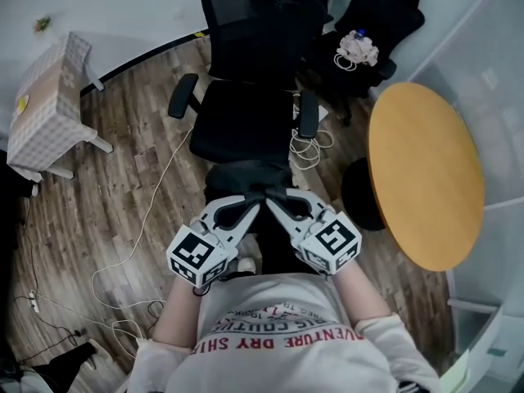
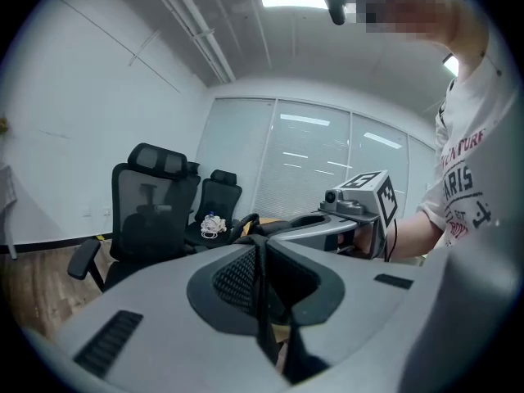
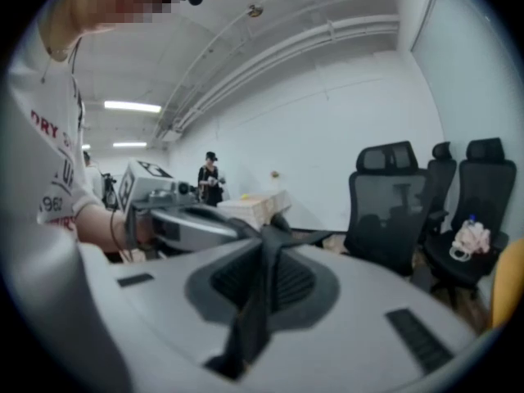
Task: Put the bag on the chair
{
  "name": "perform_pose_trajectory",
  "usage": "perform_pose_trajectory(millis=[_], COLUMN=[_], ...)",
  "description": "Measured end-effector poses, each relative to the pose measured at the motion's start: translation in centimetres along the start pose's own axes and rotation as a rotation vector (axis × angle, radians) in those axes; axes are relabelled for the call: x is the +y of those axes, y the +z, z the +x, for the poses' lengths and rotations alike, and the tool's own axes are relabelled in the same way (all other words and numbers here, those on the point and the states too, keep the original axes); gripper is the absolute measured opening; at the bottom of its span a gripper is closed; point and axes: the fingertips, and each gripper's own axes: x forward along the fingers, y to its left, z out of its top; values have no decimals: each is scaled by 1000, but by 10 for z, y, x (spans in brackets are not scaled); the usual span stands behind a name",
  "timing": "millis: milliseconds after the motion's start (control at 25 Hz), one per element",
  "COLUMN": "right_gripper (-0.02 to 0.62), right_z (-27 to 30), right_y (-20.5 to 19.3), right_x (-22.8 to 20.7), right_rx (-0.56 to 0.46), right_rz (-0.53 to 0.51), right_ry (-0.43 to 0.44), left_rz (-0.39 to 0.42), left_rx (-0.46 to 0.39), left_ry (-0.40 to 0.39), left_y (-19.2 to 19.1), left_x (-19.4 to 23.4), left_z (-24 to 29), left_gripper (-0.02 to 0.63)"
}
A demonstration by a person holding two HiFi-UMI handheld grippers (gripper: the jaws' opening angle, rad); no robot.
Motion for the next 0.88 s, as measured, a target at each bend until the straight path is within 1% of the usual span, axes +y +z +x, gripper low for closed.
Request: perform_pose_trajectory(millis=[160, 280, 360, 520, 680, 800, 880], right_gripper=[44, 45, 44, 46, 46, 46, 46], right_z=[34, 56, 68, 87, 108, 125, 141], right_y=[6, 20, 28, 48, 56, 63, 74], right_x=[-43, -79, -101, -134, -169, -198, -218], right_rx=[14, 14, 19, -7, 8, 14, 5], right_rz=[-5, -20, -32, -70, -89, -78, -68], right_ry=[74, 138, 176, 243, 245, 215, 188], left_rz=[-19, -23, -22, -7, -19, -31, -33], left_rx=[13, 14, 13, 13, 16, 0, -11], left_ry=[59, 98, 123, 164, 184, 184, 170], left_y=[6, 21, 30, 45, 55, 67, 78], left_x=[46, 78, 97, 128, 164, 196, 221], left_z=[29, 53, 67, 90, 116, 134, 147], left_gripper=[57, 57, 57, 57, 57, 57, 57])
